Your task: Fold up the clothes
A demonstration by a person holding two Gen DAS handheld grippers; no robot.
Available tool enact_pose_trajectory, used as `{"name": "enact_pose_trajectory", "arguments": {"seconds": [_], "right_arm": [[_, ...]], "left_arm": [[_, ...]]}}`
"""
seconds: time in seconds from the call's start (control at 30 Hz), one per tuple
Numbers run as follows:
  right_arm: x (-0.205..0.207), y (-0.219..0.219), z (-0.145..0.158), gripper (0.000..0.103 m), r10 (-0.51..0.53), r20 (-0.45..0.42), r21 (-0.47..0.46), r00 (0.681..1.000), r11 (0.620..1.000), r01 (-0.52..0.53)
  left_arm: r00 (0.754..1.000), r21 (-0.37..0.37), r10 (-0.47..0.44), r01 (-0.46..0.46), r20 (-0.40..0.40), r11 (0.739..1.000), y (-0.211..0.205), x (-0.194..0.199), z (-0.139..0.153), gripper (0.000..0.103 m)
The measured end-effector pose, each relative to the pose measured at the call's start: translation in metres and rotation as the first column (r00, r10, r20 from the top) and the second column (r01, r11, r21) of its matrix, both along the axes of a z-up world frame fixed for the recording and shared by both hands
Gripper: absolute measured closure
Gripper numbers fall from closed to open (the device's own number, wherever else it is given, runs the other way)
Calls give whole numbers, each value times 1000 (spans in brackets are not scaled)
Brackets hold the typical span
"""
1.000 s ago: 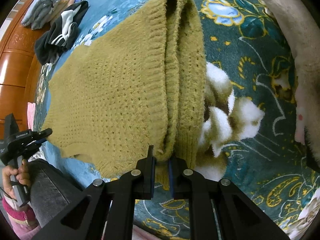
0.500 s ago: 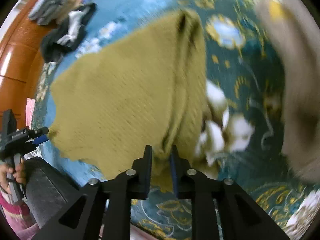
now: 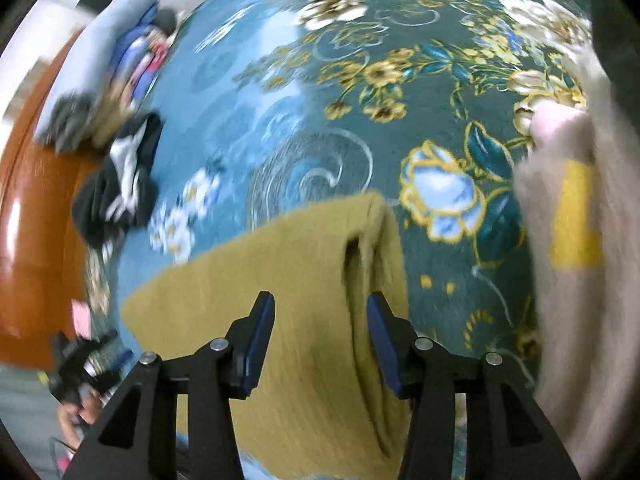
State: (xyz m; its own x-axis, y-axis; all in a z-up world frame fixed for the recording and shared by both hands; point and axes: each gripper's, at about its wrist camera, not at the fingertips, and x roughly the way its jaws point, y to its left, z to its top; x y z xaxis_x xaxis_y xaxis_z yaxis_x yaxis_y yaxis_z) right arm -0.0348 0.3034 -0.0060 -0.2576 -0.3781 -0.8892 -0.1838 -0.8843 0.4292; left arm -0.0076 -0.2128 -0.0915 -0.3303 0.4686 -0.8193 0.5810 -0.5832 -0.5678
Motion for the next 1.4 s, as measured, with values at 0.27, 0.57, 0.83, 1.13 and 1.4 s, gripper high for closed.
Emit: {"name": "enact_pose_trajectory", "arguments": {"seconds": [0.27, 0.57, 0.83, 1.13, 1.4], "right_arm": [[-32, 18, -32, 54, -124, 85, -68, 989, 989, 129], [-41, 26, -51, 92, -162, 119, -149, 980, 973, 179], [-51, 25, -36, 94, -164, 35, -187, 986, 968, 167], [-105, -20, -5, 95, -95, -111, -224, 989, 972, 68], [-129, -45, -26, 93, -5, -84, -136, 996, 991, -6]], "left_arm": [[1000, 58, 13, -14, 21, 998, -4, -41, -22, 45], [999, 60, 9, -12, 45, 998, -2, -47, -38, 91], [984, 63, 132, -125, -123, 990, -31, -28, -10, 94], [960, -2, 158, -163, -229, 987, -60, -38, 21, 94], [977, 0, 142, -144, -160, 990, -61, -32, -2, 80]]}}
